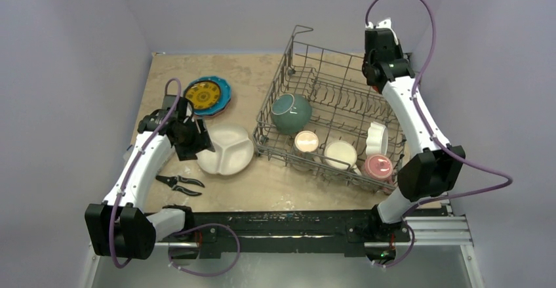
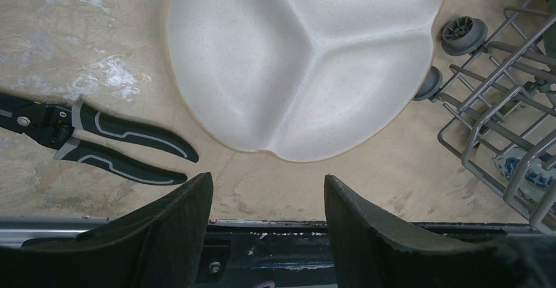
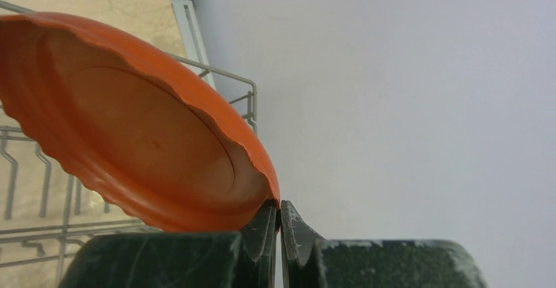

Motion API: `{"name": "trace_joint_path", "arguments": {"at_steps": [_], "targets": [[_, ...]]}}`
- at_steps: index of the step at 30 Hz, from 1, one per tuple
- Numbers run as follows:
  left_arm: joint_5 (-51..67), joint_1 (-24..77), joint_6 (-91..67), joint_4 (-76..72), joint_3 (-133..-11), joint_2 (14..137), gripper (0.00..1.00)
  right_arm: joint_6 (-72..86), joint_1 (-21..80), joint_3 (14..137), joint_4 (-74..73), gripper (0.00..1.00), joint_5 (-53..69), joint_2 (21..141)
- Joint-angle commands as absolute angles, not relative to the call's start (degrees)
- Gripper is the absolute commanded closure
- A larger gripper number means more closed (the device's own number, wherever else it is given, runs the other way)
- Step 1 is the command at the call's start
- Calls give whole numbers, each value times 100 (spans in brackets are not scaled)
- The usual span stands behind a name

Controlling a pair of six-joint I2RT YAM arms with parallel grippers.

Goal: Load the mixed dishes into the dish rack
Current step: Pick up the plate from the dish rack.

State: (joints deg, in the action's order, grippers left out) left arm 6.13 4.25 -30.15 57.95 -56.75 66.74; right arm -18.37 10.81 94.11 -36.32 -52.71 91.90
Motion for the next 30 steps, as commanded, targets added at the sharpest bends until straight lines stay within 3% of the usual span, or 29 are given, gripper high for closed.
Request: {"name": "trace_joint_path", "arguments": {"at_steps": [1,7,18,22,28,30], "targets": [[893,431,-2848,5731,-5882,6580,38,-1137,1048,10156,-4053,100,-5114,9306],[1523,431,-2802,5545,-6080,6555,39,586,1078,11117,-5562,100,-3820,9196],[2858,549,-3786,5050,-6844,6175,39,1375,1077,10249,-5407,100,-1179,7844],[3629,1023,-4711,3838,-7221,5877,33,1450,1074,10076,-5169,100,-214,7548],[2874,2623,-4866,2735,-8084,6282,25,2340,1077,9532,-4731,100,1509,7110],[2516,2929,-4848,2455,-8096,6420,16,2636,1081,9356,-4552,100,1921,6993]]}}
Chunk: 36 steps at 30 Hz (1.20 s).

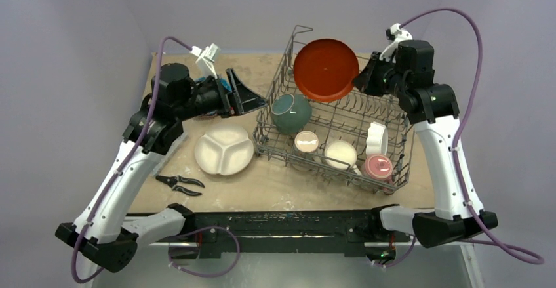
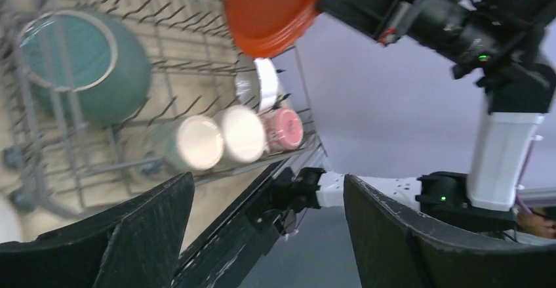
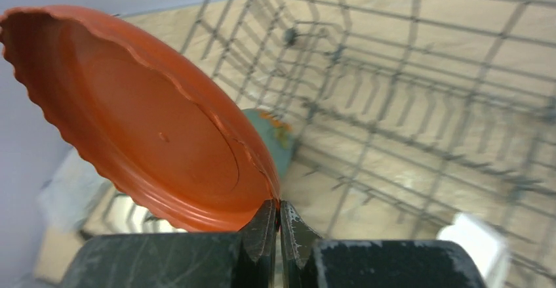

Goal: Load the mixed dishes into the dish rack
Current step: Pick up the plate from the dish rack.

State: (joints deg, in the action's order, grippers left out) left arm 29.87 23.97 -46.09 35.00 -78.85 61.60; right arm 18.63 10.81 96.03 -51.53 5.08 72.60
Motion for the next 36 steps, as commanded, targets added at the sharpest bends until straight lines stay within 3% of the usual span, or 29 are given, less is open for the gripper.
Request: {"name": "trace_joint_path", "arguments": {"at_steps": [1,9,13,16,17,19,20,21,22,23,24,27,29,30,36], "targets": [[2384,3031,-4829,2378,-8120,6511,15,2822,1074,9229,-4416,100,2109,6922],[1712,3340,-4825,2100,-8320,6962,13,3875,1085,8355,-3505,100,3214,6504],[1739,3407,-4891,2121,-8496,7193,22,3862,1120,8333,-3549,100,3419,6521],[1643,3410,-4925,2347,-8580,7319,41,3863,1243,8381,-3548,100,3506,6542],[1655,3410,-4907,2390,-8607,7335,54,3829,1312,8403,-3584,100,3523,6566],[1474,3410,-4811,2642,-8732,7320,88,3692,1370,8476,-3675,100,3594,6628],[1275,3410,-4783,2796,-8765,7276,99,3606,1373,8538,-3772,100,3625,6677],[1079,3402,-4729,2880,-8766,7187,100,3458,1379,8645,-3955,100,3571,6746],[879,3399,-4634,2935,-8749,7092,100,3294,1378,8789,-4174,88,3443,6836],[639,3399,-4551,3003,-8739,6960,100,3181,1374,9008,-4401,66,3255,6923],[351,3394,-4495,3119,-8736,6825,100,3076,1359,9265,-4629,53,2899,7020],[-470,3337,-4311,3642,-8824,6484,100,2777,1272,10186,-4951,32,1927,7336],[-704,3255,-4200,3981,-8915,6300,100,2921,1086,10525,-5006,10,1192,7548],[-741,3197,-4153,4160,-8957,6238,100,3113,945,10637,-5058,3,816,7666],[-600,2833,-3947,4933,-9011,6054,100,3120,235,11132,-5475,2,973,9075]]}}
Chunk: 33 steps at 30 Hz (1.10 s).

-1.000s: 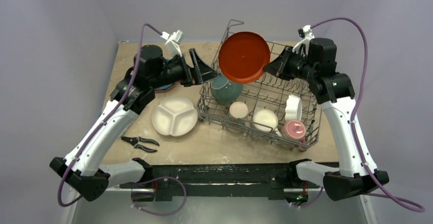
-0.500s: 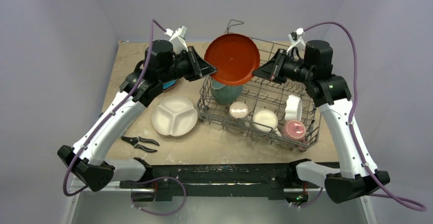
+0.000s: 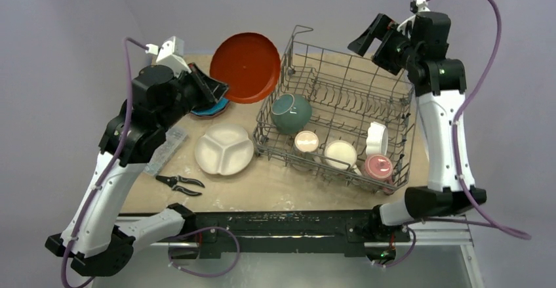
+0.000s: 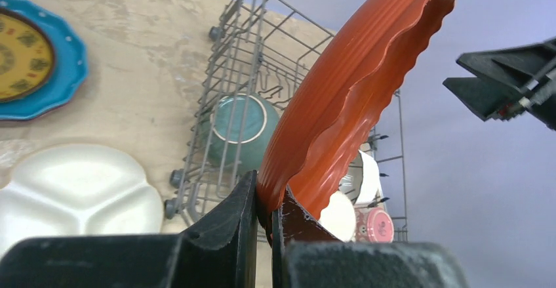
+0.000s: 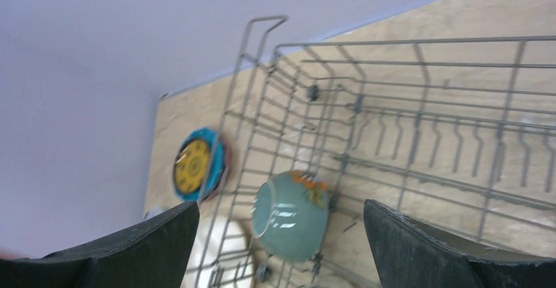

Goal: Load the mixed dishes into the dish rack
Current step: Move the dish rack to the center of the board.

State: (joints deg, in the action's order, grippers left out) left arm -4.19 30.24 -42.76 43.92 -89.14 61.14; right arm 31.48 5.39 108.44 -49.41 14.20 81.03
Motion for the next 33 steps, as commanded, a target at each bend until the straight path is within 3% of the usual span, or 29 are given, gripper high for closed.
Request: {"name": "trace_joint_path", "arguments": {"at_steps": [1,4,9,15,16,19,20,33], "targets": [[-538,2774,-3917,4971,-8978,6048,100,3061,183,11226,-5627,2,913,9457],[-374,2685,-3881,5030,-8891,6028,100,2896,87,11378,-5911,3,545,10150],[-222,2672,-3767,5143,-8800,6047,100,2596,70,11064,-5711,12,-440,10672],[-193,2655,-3746,5165,-8734,6242,100,2384,65,10770,-5585,29,-1115,11136],[-181,2628,-3775,5169,-8743,6303,100,2368,70,10767,-5588,33,-1211,11196],[108,2444,-3992,5129,-8754,6469,100,2285,62,10784,-5554,58,-1414,11324],[241,2356,-4098,5104,-8729,6548,100,2263,49,10780,-5527,60,-1425,11364],[1885,1991,-5114,3434,-8401,7402,100,1976,13,10753,-5542,62,-1047,11837]]}}
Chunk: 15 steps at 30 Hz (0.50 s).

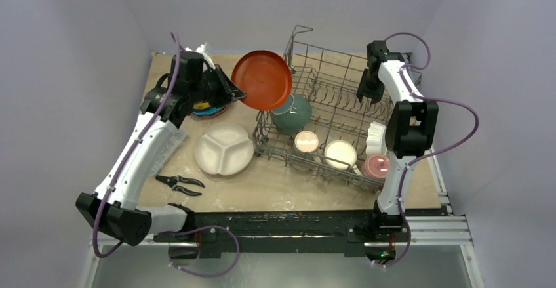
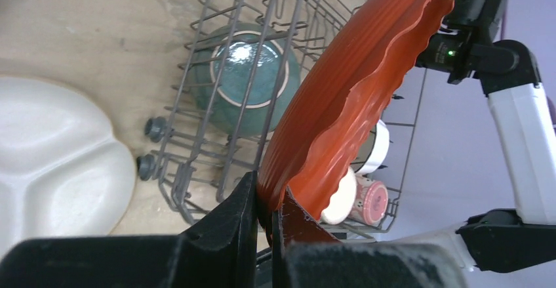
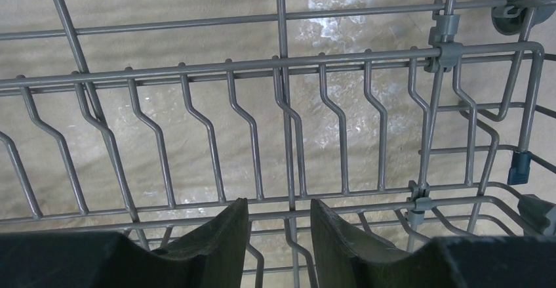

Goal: Load the mixed dishes into the dish rack
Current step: Move the dish rack to the center of the board.

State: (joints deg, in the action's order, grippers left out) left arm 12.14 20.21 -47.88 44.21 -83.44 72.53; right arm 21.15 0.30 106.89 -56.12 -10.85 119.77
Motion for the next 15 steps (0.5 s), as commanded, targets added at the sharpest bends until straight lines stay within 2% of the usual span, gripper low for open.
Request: {"name": "trace_joint_path", "arguments": {"at_steps": [1,15], "targets": [[1919,1989,-5138,3393,-8434,7494,100,1966,17,10737,-5533,63,-1036,11860],[2685,2004,-5449,2619,-8789,8688,100,1919,-155,10826,-5460,66,-686,12179]]}}
